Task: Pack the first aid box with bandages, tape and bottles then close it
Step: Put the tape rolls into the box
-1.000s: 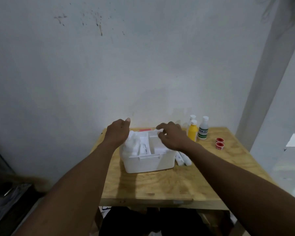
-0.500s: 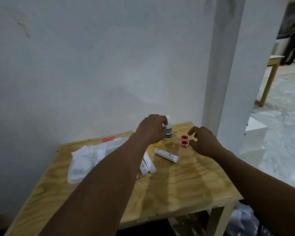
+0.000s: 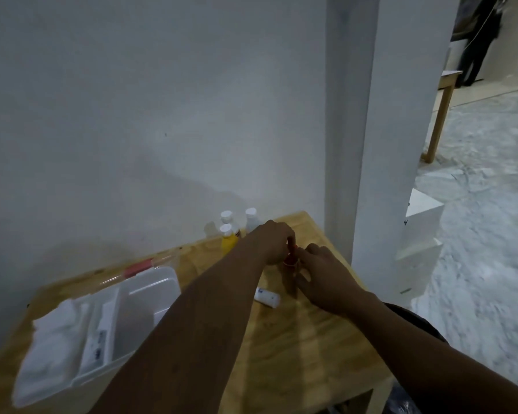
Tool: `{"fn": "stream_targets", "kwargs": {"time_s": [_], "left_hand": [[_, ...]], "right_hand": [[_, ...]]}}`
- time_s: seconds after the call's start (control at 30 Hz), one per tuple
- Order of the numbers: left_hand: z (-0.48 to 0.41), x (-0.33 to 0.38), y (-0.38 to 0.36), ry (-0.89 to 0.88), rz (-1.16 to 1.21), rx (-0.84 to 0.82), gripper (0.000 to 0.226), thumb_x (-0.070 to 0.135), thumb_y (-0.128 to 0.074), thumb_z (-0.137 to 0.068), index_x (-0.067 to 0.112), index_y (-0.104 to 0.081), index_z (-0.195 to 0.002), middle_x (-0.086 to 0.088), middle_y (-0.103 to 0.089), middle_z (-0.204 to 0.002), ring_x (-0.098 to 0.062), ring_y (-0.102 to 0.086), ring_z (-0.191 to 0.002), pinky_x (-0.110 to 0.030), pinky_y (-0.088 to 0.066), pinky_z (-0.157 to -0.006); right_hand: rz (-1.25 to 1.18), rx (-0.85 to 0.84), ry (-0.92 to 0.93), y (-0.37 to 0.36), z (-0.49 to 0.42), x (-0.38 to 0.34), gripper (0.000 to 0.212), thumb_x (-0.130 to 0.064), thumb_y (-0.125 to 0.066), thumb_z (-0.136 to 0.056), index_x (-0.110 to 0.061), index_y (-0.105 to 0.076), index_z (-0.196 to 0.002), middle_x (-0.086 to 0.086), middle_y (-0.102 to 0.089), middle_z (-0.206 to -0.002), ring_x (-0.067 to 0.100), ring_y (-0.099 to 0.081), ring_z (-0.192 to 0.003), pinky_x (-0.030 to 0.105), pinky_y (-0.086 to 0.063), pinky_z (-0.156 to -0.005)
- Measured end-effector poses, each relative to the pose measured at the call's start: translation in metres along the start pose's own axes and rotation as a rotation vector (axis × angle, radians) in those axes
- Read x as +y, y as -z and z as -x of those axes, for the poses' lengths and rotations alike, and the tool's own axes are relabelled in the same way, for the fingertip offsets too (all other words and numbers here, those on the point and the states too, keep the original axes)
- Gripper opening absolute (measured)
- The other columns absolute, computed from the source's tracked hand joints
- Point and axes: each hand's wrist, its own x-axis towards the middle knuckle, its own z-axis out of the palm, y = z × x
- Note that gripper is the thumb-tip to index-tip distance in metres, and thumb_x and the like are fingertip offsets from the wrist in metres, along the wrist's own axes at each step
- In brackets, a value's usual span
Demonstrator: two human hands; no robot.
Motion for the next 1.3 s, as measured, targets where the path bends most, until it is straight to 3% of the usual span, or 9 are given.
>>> {"fn": "stream_targets", "kwargs": {"time_s": [0.2, 0.3, 0.43, 0.63, 0.87, 1.1, 1.3], "left_hand": [[-0.011, 0.003, -0.002, 0.01, -0.022, -0.048, 0.025, 0.017, -0.061, -0.097, 0.012, -0.071, -0.12, -0.01, -0.065, -0.127, -0.026, -0.061, -0.112, -0.035, -0.052, -0.089], [-0.012, 0.002, -0.002, 0.005, -0.006, -0.044, 0.026, 0.023, -0.061, -0.1, 0.011, -0.072, -0.12, -0.009, -0.065, -0.128, -0.025, -0.061, -0.113, -0.031, -0.048, -0.086], [-0.008, 0.0, -0.003, 0.018, -0.001, -0.074, 0.031, 0.033, -0.059, -0.1, 0.01, -0.072, -0.114, -0.01, -0.066, -0.123, -0.025, -0.063, -0.107, -0.036, -0.052, -0.091], [0.001, -0.001, -0.009, 0.073, 0.015, -0.105, 0.035, 0.043, -0.057, -0.097, 0.013, -0.073, -0.106, -0.008, -0.067, -0.114, -0.023, -0.064, -0.099, -0.041, -0.057, -0.087], [0.022, -0.001, 0.02, 0.021, 0.057, 0.063, 0.024, 0.034, -0.07, -0.092, 0.011, -0.074, -0.1, -0.008, -0.069, -0.112, -0.022, -0.065, -0.098, -0.035, -0.055, -0.083], [0.081, -0.031, 0.074, 0.081, 0.067, 0.236, 0.026, 0.038, -0.071, -0.09, 0.016, -0.075, -0.104, -0.005, -0.069, -0.109, -0.023, -0.065, -0.099, -0.036, -0.053, -0.088], [0.17, -0.1, 0.111, 0.243, 0.092, 0.355, 0.03, 0.042, -0.074, -0.088, 0.014, -0.079, -0.1, -0.004, -0.074, -0.1, -0.017, -0.06, -0.088, -0.028, -0.047, -0.078]], "right_hand": [[0.055, 0.027, 0.025, -0.007, -0.002, 0.005, 0.048, -0.038, -0.051, -0.093, -0.024, -0.049, -0.138, 0.0, -0.062, -0.108, 0.017, -0.05, -0.092, 0.034, -0.051, -0.073], [0.016, 0.058, 0.03, -0.006, -0.001, 0.006, 0.039, -0.032, -0.058, -0.091, -0.023, -0.057, -0.13, 0.001, -0.064, -0.103, 0.017, -0.051, -0.09, 0.032, -0.05, -0.071], [-0.019, 0.074, 0.049, 0.001, 0.004, 0.008, 0.024, -0.029, -0.063, -0.089, -0.021, -0.065, -0.112, 0.0, -0.062, -0.092, 0.013, -0.047, -0.081, 0.025, -0.039, -0.064], [0.012, 0.018, 0.001, 0.016, 0.014, 0.007, 0.016, -0.038, -0.06, -0.089, -0.027, -0.063, -0.099, -0.008, -0.058, -0.088, 0.01, -0.05, -0.081, 0.025, -0.048, -0.069], [0.0, 0.015, -0.068, 0.04, 0.01, -0.002, 0.019, -0.033, -0.065, -0.089, -0.02, -0.066, -0.104, -0.008, -0.056, -0.09, 0.011, -0.054, -0.081, 0.023, -0.047, -0.074], [-0.016, 0.113, 0.103, 0.062, -0.017, -0.068, 0.016, -0.032, -0.068, -0.085, -0.019, -0.067, -0.095, -0.005, -0.057, -0.081, 0.009, -0.051, -0.072, 0.025, -0.041, -0.064], [-0.14, 0.08, 0.27, 0.048, -0.029, -0.174, 0.015, -0.033, -0.071, -0.081, -0.019, -0.069, -0.087, -0.003, -0.063, -0.079, 0.014, -0.058, -0.072, 0.034, -0.051, -0.067]]}}
